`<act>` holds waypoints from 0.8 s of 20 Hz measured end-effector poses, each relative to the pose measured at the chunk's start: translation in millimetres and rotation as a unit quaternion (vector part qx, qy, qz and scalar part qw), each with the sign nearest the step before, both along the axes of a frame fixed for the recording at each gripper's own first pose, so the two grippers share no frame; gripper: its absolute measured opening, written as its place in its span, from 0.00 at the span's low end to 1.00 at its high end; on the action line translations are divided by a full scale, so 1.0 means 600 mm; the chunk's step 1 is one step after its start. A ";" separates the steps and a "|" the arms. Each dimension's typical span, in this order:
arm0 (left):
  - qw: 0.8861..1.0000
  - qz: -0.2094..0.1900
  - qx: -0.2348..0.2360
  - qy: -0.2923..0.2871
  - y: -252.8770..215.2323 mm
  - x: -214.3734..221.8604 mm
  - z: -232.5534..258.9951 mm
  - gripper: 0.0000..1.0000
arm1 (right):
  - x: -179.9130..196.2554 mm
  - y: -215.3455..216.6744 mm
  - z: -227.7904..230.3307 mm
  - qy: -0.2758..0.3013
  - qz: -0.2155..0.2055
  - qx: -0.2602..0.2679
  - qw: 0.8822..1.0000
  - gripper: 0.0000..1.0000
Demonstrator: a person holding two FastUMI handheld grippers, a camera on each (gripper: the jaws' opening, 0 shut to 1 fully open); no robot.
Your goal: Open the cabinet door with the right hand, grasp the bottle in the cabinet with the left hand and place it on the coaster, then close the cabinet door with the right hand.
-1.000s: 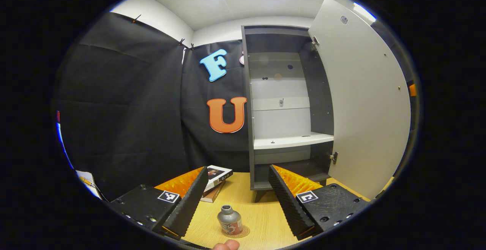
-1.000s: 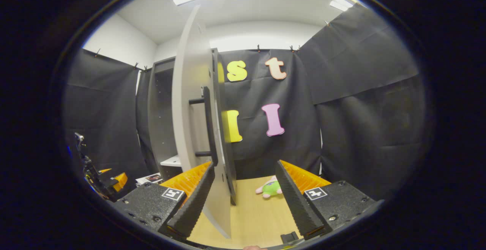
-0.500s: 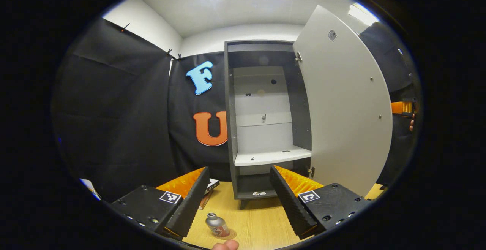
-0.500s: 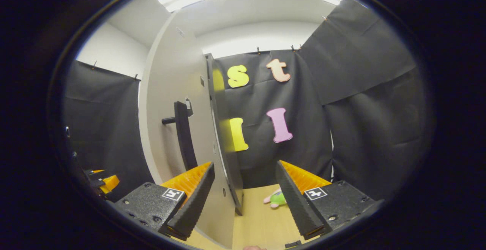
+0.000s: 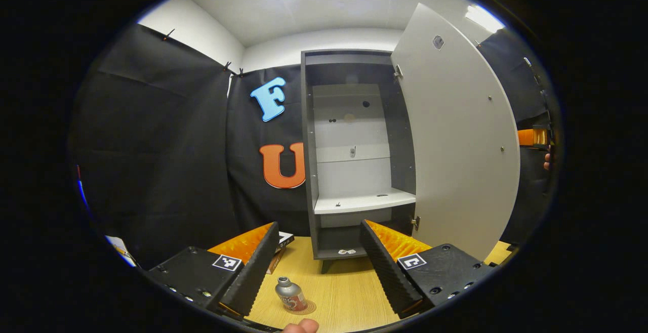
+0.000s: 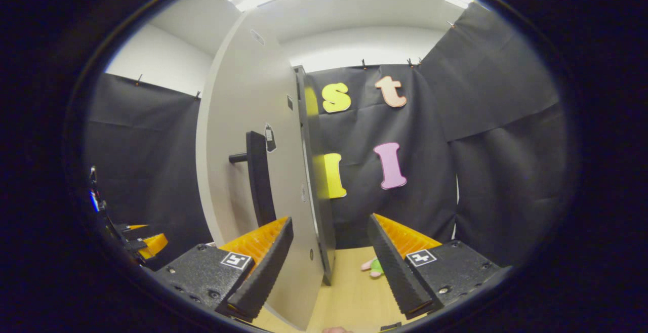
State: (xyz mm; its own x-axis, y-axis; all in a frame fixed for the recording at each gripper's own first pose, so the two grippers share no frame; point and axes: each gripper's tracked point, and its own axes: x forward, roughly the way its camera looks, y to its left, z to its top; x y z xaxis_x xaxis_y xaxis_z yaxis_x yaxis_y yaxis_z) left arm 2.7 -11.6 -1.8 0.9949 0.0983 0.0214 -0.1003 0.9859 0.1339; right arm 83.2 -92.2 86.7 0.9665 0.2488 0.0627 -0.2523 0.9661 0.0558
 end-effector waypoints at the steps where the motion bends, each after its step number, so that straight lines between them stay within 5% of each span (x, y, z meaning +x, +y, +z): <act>1: 1.000 -0.001 0.001 0.000 0.000 0.001 0.000 0.96 | -0.001 0.012 0.001 0.000 0.006 0.002 1.000 0.96; 8: 1.000 -0.001 0.004 0.004 0.014 0.001 -0.013 0.96 | -0.004 0.152 -0.014 0.009 0.093 -0.004 0.996 0.96; 16: 1.000 0.017 0.011 -0.003 0.049 -0.005 -0.016 0.96 | 0.068 0.322 -0.013 0.011 0.157 -0.011 0.987 0.96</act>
State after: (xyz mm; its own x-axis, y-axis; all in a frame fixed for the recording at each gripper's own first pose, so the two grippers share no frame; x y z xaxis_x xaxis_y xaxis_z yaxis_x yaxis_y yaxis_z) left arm -0.5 17.6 -11.3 0.9909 0.1314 0.0301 -0.1345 0.9787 0.1552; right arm 123.9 101.0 79.0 0.8424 0.5378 0.0328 -0.5388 0.8413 0.0443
